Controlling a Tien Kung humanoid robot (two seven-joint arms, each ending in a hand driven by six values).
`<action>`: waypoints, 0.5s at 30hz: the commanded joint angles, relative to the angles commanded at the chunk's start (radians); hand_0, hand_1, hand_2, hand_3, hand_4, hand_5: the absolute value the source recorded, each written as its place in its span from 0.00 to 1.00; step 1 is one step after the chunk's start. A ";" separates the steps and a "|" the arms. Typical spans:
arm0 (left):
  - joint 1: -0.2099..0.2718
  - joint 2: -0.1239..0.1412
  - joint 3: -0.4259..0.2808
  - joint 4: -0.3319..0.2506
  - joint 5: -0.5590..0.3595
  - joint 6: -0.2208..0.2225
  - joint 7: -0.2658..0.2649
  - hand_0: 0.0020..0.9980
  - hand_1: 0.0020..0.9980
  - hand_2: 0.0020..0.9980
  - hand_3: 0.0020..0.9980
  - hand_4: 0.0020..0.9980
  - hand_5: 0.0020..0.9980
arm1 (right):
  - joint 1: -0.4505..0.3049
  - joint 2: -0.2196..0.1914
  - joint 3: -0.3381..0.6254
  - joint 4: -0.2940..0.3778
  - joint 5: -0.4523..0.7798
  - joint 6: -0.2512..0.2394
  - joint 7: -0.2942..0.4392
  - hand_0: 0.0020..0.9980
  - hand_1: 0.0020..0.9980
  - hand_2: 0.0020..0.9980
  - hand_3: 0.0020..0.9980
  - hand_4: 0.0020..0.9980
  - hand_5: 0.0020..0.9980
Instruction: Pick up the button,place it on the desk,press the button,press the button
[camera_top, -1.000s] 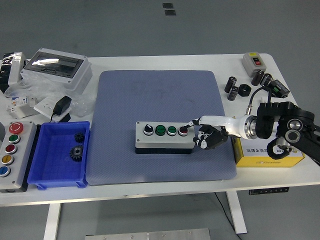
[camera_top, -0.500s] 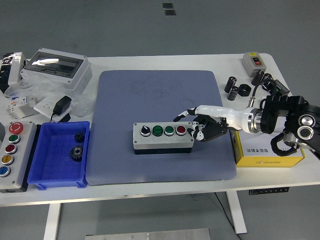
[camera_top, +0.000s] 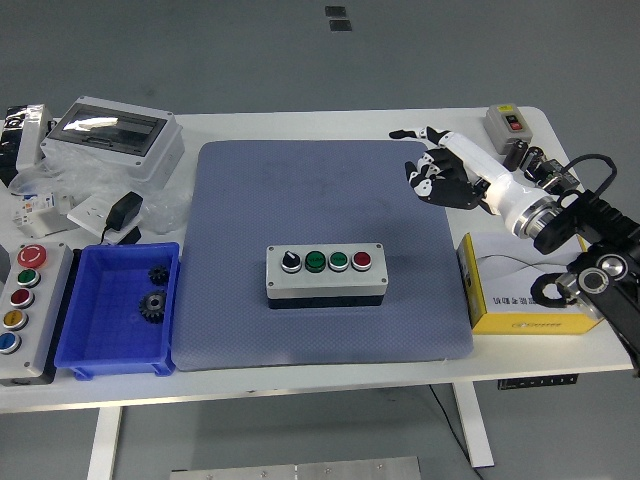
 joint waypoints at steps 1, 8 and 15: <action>0.000 0.000 -0.001 0.000 0.001 0.000 -0.001 0.61 0.60 0.52 0.60 0.65 0.12 | -0.013 0.017 0.010 0.000 0.004 -0.042 0.032 0.05 0.22 0.31 0.81 0.35 0.09; -0.005 0.009 0.002 0.000 0.003 0.000 -0.009 0.61 0.60 0.52 0.60 0.65 0.12 | -0.072 0.055 0.070 0.009 0.049 -0.246 0.198 0.17 0.38 0.52 0.78 0.60 0.23; -0.020 0.025 0.005 0.000 0.025 -0.005 -0.013 0.61 0.60 0.52 0.60 0.65 0.12 | -0.134 0.066 0.181 0.050 0.096 -0.364 0.305 0.72 0.75 0.77 0.84 0.79 0.53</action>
